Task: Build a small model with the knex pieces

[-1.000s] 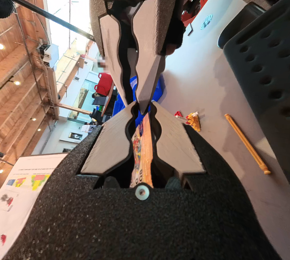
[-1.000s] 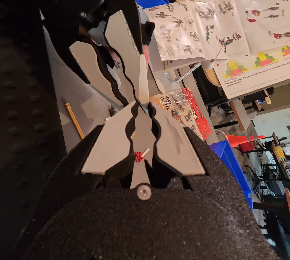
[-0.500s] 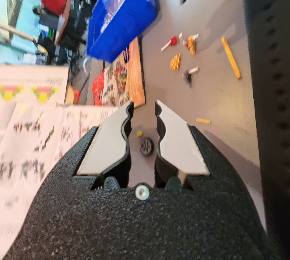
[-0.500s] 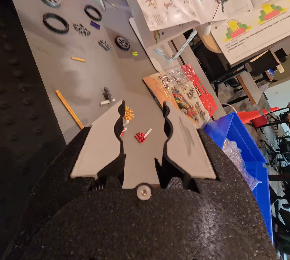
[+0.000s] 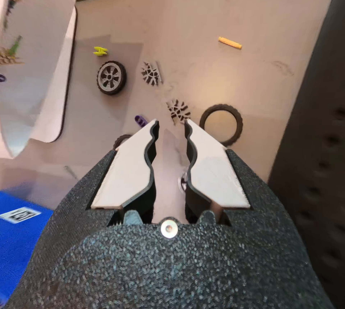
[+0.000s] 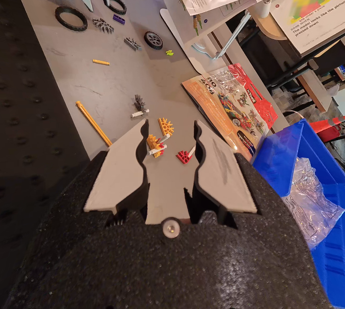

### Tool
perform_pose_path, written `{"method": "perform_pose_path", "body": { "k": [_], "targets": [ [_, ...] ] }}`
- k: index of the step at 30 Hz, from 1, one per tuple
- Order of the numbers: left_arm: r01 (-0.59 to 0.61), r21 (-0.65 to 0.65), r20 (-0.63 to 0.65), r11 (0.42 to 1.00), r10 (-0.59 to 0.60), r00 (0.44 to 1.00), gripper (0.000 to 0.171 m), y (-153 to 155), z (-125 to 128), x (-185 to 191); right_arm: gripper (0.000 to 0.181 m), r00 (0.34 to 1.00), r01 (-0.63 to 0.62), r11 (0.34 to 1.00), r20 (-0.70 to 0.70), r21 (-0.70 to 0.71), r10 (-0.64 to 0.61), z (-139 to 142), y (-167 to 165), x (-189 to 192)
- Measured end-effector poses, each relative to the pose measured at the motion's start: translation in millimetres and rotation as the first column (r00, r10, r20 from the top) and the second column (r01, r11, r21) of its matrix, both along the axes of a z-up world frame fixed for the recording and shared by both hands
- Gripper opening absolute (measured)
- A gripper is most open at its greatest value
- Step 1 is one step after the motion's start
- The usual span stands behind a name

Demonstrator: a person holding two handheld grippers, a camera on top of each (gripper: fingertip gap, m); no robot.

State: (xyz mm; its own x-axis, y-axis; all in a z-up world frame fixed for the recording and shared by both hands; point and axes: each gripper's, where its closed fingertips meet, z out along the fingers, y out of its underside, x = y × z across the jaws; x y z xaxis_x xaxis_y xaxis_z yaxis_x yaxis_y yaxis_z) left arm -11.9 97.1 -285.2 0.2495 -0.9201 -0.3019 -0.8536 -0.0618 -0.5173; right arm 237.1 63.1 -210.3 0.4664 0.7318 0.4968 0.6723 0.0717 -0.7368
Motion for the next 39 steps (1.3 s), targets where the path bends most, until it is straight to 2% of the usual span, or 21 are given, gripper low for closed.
{"method": "perform_pose_path", "body": {
  "k": [3,4,7,9,16,17,20,23,27,33,36,39],
  "targets": [
    [-0.046,-0.128,0.066,0.991,0.055,0.996,0.025,5,-12,7,0.048,1.0,0.0,1.0,0.005,-0.01,0.0,-3,-5,4],
    [-0.052,-0.155,0.083,0.987,0.066,0.994,0.026,6,-12,9,0.048,1.0,0.004,1.0,0.008,-0.012,-0.004,-4,-6,7],
    [-0.042,-0.197,0.096,0.98,0.062,0.993,0.019,1,-14,13,0.048,1.0,0.019,1.0,-0.001,-0.021,-0.019,-6,-7,16],
    [-0.047,-0.215,0.109,0.976,0.072,0.991,0.013,1,-15,17,0.048,0.999,0.027,0.999,-0.018,-0.023,-0.027,-5,-6,21],
    [0.001,-0.182,0.105,0.983,0.018,0.994,0.011,-2,-14,35,0.048,0.998,0.043,0.999,-0.039,-0.022,-0.044,-6,-8,31],
    [-0.003,-0.183,0.106,0.983,0.023,0.994,0.013,-2,-14,36,0.048,0.998,0.044,0.999,-0.041,-0.023,-0.045,-6,-9,32],
    [-0.005,-0.233,0.123,0.972,0.034,0.992,0.042,-8,-12,40,0.048,0.998,0.05,0.998,-0.048,-0.026,-0.051,-7,-12,37],
    [-0.031,-0.23,0.08,0.973,0.051,0.995,0.044,-8,-18,41,0.047,0.997,0.052,0.998,-0.057,-0.033,-0.054,-9,-14,40],
    [-0.043,-0.245,0.087,0.969,0.066,0.994,0.036,-11,-19,47,0.048,0.997,0.052,0.998,-0.063,-0.034,-0.054,-11,-16,41],
    [-0.032,-0.174,0.097,0.984,0.049,0.994,0.035,-11,-17,48,0.048,0.996,0.044,0.998,-0.071,-0.034,-0.046,-11,-19,38],
    [0.007,-0.069,0.097,0.998,0.0,0.995,0.035,-12,-10,55,0.047,0.996,0.042,0.998,-0.073,-0.041,-0.045,-11,-21,32],
    [0.061,0.125,0.096,0.99,-0.073,0.993,0.035,-15,11,75,0.047,0.983,0.04,0.994,-0.174,-0.106,-0.059,-6,-24,14]
  ]
}}
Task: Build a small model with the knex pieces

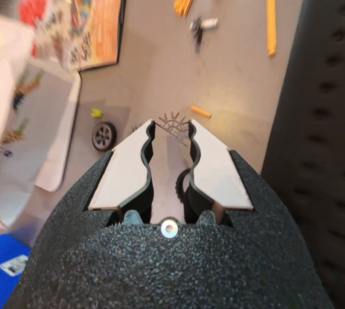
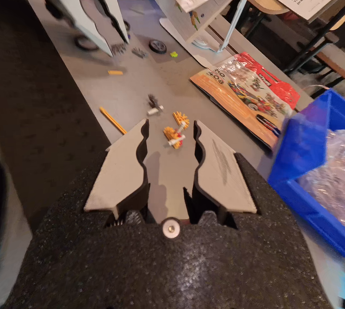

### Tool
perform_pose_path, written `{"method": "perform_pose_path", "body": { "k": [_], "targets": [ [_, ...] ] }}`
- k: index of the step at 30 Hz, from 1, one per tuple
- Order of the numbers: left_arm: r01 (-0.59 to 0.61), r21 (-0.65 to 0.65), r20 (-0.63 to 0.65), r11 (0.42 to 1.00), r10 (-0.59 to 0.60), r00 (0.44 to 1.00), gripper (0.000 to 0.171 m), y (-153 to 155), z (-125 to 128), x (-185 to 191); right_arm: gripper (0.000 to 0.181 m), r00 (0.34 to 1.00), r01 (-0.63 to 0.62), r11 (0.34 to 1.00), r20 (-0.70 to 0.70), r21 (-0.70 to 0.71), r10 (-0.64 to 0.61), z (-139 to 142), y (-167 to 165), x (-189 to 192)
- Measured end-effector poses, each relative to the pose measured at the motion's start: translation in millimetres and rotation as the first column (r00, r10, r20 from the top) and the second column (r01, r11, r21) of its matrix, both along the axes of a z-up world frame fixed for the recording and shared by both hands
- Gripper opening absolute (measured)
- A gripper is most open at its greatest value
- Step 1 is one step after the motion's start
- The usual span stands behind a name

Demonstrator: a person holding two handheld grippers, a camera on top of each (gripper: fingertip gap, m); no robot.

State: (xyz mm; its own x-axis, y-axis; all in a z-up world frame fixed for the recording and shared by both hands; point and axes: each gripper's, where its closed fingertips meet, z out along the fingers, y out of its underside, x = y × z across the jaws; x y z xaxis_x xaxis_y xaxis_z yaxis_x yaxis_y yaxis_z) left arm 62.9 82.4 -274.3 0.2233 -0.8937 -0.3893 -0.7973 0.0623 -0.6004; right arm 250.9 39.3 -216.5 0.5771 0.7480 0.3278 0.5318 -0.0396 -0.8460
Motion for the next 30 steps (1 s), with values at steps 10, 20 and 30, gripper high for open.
{"method": "perform_pose_path", "body": {
  "k": [10,20,30],
  "targets": [
    [0.175,0.484,0.118,0.857,-0.263,0.958,0.034,-56,70,96,0.035,0.885,-0.178,0.913,-0.466,-0.368,-0.016,4,-7,-79],
    [0.147,0.573,0.186,0.806,-0.303,0.935,0.033,-60,87,111,0.023,0.836,-0.318,0.856,-0.546,-0.407,0.051,14,-14,-81],
    [0.16,0.632,0.206,0.758,-0.364,0.908,0.032,-69,99,118,0.026,0.789,-0.401,0.833,-0.606,-0.381,0.103,32,-24,-79]
  ]
}}
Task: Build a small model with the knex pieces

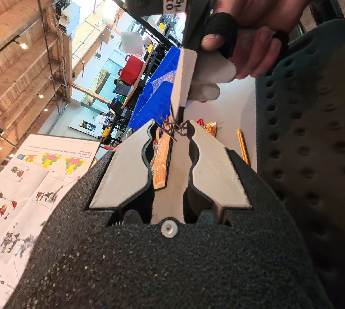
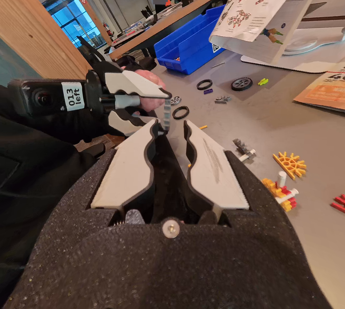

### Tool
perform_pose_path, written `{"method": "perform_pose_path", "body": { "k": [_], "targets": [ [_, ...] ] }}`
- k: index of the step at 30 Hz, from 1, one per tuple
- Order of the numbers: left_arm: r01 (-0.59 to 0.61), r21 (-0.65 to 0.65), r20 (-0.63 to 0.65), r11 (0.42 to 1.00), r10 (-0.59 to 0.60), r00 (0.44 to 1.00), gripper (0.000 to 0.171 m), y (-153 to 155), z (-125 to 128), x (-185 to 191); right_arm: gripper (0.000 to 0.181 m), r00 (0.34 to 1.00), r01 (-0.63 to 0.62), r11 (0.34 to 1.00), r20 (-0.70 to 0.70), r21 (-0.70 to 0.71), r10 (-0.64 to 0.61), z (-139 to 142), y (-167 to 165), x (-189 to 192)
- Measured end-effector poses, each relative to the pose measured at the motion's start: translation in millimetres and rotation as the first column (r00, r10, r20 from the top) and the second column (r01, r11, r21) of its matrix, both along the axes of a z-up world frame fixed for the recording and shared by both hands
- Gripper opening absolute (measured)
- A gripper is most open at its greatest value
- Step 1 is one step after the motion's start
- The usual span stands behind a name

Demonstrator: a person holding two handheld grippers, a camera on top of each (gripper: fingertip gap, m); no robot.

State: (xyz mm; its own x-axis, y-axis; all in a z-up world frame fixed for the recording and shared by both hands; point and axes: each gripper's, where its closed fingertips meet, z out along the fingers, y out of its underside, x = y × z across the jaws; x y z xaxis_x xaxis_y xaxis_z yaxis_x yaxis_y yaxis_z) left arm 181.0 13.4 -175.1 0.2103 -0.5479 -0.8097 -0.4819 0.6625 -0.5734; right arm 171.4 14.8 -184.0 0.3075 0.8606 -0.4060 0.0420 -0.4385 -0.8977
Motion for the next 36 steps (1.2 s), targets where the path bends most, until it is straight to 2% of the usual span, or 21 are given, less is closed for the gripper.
{"method": "perform_pose_path", "body": {
  "k": [2,3,4,7,9,11,14,17,20,22,24,26,27,33,36],
  "targets": [
    [0.017,0.02,-0.012,1.0,-0.017,1.0,0.031,-4,-2,3,0.023,1.0,-0.015,1.0,0.001,0.007,0.015,3,0,-6],
    [0.017,0.024,-0.019,1.0,-0.016,1.0,0.031,-4,-3,4,0.01,1.0,-0.019,1.0,0.011,0.015,0.019,2,0,-7],
    [0.01,0.032,-0.021,0.999,-0.009,1.0,0.028,-3,-4,4,0.005,0.999,-0.021,1.0,0.031,0.023,0.02,1,1,-8],
    [-0.008,0.013,-0.059,1.0,0.008,0.998,0.031,2,-12,1,0.005,0.99,-0.022,0.998,0.137,0.052,0.014,-7,7,-5],
    [-0.038,-0.011,-0.086,0.999,0.037,0.996,0.037,10,-17,-5,0.005,0.964,-0.022,0.995,0.267,0.095,-0.004,-14,14,2],
    [-0.031,-0.061,-0.1,0.998,0.025,0.995,0.037,11,-20,-7,0.005,0.882,-0.047,0.986,0.469,0.162,-0.035,-28,23,11],
    [-0.043,-0.092,-0.158,0.995,0.028,0.987,0.038,16,-24,-7,0.005,0.751,-0.191,0.968,0.659,0.161,0.039,-39,20,10],
    [-0.04,-0.223,-0.217,0.974,-0.01,0.976,0.039,19,-38,-8,0.005,0.54,-0.323,0.939,0.838,0.115,0.083,-58,24,14],
    [-0.053,-0.341,-0.264,0.939,-0.042,0.964,0.04,22,-58,-14,0.005,0.375,-0.432,0.902,0.911,0.009,0.171,-79,16,10],
    [-0.06,-0.415,-0.284,0.908,-0.066,0.956,0.04,22,-73,-20,0.005,0.305,-0.459,0.887,0.929,-0.051,0.212,-95,15,5],
    [-0.071,-0.472,-0.302,0.879,-0.086,0.949,0.04,22,-86,-25,0.005,0.214,-0.475,0.876,0.953,-0.088,0.212,-111,17,7],
    [-0.083,-0.497,-0.317,0.864,-0.091,0.944,0.04,23,-95,-30,0.005,0.151,-0.482,0.869,0.967,-0.11,0.206,-121,18,7],
    [-0.087,-0.513,-0.316,0.854,-0.093,0.944,0.04,23,-99,-32,0.006,0.148,-0.488,0.866,0.967,-0.109,0.205,-122,19,4],
    [-0.096,-0.57,-0.314,0.816,-0.109,0.943,0.039,26,-111,-35,0.015,0.228,-0.485,0.868,0.943,-0.106,0.243,-113,19,-7],
    [-0.091,-0.585,-0.311,0.806,-0.119,0.943,0.038,23,-113,-33,0.019,0.313,-0.463,0.883,0.918,-0.076,0.242,-98,20,-4]
  ]
}}
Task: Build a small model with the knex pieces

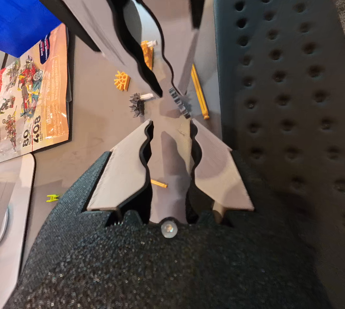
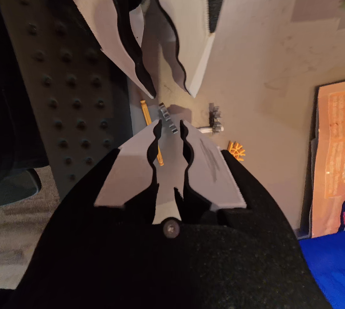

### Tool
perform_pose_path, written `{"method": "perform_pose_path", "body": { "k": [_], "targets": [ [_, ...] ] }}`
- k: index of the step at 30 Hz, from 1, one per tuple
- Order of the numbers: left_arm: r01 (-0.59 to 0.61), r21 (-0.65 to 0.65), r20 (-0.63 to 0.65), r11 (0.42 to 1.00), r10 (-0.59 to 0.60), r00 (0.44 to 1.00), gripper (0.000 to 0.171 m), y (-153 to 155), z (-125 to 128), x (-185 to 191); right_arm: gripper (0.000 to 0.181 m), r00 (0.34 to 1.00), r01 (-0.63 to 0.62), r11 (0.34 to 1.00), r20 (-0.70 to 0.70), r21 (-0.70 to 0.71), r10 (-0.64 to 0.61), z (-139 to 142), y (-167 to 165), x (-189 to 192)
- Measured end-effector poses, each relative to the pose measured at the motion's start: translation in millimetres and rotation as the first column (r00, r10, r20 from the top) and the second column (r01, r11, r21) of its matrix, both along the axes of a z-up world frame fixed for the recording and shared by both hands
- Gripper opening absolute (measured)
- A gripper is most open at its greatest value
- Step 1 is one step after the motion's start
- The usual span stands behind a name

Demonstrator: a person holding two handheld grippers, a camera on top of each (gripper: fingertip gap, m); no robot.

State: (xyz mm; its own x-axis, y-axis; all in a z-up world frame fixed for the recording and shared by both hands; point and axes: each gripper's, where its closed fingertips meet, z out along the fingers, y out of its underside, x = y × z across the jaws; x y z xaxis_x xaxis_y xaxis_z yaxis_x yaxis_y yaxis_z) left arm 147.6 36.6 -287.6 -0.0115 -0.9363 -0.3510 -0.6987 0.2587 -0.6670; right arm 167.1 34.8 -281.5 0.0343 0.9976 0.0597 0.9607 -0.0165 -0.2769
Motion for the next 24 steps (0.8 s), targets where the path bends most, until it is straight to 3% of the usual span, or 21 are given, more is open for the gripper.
{"method": "perform_pose_path", "body": {
  "k": [7,15,18,24],
  "targets": [
    [-0.004,-0.014,-0.01,1.0,0.004,1.0,0.032,-3,-3,11,0.02,0.984,0.138,0.989,-0.12,0.057,-0.131,29,10,35],
    [-0.034,-0.043,-0.036,0.998,0.032,0.999,0.019,-2,-12,20,0.02,0.968,0.207,0.975,-0.16,0.082,-0.192,22,0,56],
    [-0.027,-0.059,-0.041,0.998,0.024,0.999,0.006,-5,-15,24,0.02,0.963,0.22,0.972,-0.178,0.081,-0.203,20,-1,56],
    [-0.067,-0.143,-0.018,0.988,0.065,0.998,0.005,-1,-13,21,0.02,0.958,0.229,0.97,-0.196,0.084,-0.209,22,-6,58]
  ]
}}
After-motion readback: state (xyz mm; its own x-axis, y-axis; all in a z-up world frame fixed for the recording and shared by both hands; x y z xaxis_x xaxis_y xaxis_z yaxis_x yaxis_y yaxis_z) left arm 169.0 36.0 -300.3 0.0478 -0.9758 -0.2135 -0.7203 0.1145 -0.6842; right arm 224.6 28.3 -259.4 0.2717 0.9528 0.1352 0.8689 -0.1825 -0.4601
